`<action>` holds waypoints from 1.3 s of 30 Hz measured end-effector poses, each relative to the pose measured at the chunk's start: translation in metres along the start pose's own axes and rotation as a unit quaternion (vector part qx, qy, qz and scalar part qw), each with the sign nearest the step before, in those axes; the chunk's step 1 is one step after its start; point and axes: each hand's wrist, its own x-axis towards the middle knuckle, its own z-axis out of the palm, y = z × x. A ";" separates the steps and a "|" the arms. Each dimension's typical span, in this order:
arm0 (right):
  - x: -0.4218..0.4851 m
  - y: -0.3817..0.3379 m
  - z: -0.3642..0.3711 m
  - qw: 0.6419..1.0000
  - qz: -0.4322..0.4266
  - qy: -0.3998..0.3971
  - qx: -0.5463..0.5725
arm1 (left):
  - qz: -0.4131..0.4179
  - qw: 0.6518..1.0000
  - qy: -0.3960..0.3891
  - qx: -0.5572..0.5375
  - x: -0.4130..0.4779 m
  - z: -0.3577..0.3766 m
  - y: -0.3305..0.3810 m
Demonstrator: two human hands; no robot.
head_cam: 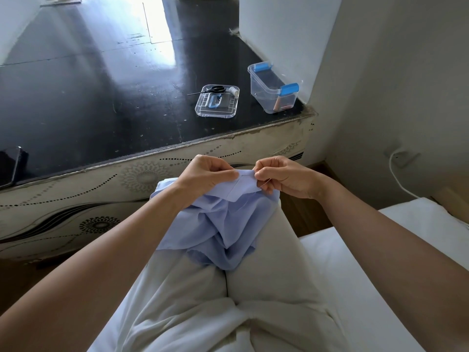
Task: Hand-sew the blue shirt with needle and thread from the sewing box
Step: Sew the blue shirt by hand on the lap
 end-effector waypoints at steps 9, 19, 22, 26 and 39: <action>0.000 0.006 -0.001 1.000 -0.013 -0.007 0.025 | -0.020 0.999 -0.026 -0.037 -0.001 0.000 0.000; 0.001 0.013 -0.006 0.995 -0.031 -0.026 0.089 | -0.021 0.993 -0.073 -0.090 -0.005 -0.002 0.001; 0.002 0.015 -0.006 0.995 -0.041 -0.014 0.094 | -0.012 0.994 -0.069 -0.079 -0.006 -0.002 0.003; 0.004 0.017 -0.007 0.995 -0.052 -0.014 0.089 | -0.007 0.995 -0.067 -0.078 -0.006 -0.002 0.003; 0.009 0.013 -0.003 0.993 -0.081 0.009 0.082 | -0.103 0.957 -0.081 -0.257 -0.003 0.001 0.003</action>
